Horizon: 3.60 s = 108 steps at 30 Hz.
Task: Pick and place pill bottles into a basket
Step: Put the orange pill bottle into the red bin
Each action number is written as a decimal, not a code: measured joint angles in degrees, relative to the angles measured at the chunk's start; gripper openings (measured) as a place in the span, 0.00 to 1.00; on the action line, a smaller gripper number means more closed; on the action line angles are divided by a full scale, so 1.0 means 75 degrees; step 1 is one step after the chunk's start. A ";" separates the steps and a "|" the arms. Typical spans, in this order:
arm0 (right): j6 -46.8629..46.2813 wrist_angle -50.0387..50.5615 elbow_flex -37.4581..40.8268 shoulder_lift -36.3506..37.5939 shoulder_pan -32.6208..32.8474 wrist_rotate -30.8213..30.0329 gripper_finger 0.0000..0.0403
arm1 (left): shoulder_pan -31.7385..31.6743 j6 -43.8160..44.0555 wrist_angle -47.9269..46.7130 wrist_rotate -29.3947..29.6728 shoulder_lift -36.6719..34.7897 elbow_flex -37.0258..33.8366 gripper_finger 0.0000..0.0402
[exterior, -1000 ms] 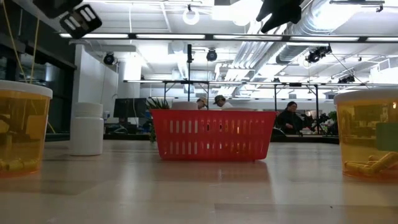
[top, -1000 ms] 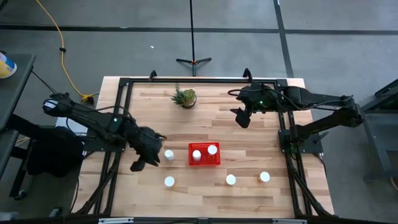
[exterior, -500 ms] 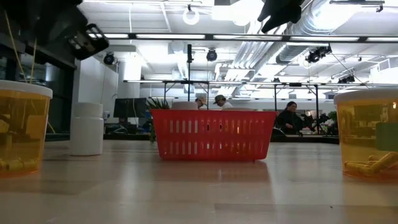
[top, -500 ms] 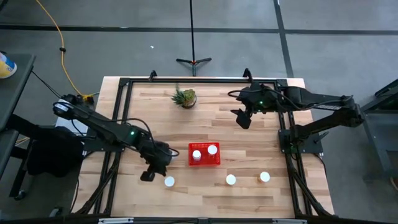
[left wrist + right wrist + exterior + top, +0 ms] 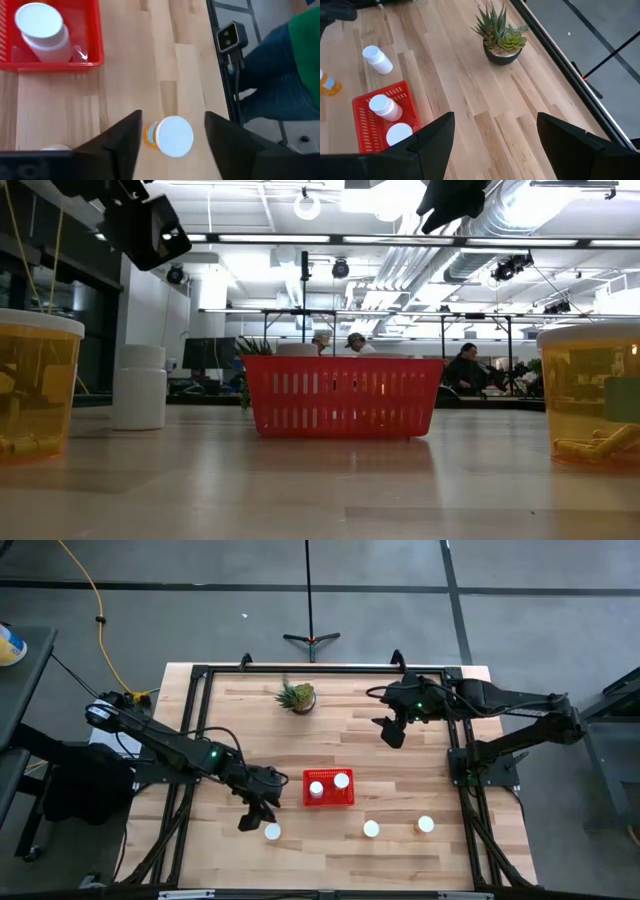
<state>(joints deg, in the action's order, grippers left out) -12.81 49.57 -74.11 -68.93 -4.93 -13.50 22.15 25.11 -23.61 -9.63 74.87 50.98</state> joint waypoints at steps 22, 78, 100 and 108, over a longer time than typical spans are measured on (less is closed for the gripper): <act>0.0206 0.0404 -0.0009 0.0000 -0.0003 -0.0020 0.68 | 0.0645 0.1231 0.0003 -0.0968 0.0970 0.0133 0.83; 0.0251 0.0558 0.0003 -0.0003 -0.0012 0.0055 0.68 | 0.0860 0.0509 0.0507 -0.0153 0.2200 0.0157 0.83; 0.0372 0.0617 0.0003 -0.0003 -0.0050 -0.0010 0.68 | 0.0851 0.0350 0.0570 0.0171 0.2233 0.0163 0.83; 0.0375 0.0615 0.0003 -0.0003 -0.0047 -0.0009 0.68 | 0.0851 0.0295 0.0707 0.0228 0.2493 0.0160 0.83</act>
<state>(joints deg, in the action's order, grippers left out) -10.00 54.18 -74.08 -68.95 -5.28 -13.56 28.53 27.33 -18.31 -7.92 93.57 52.18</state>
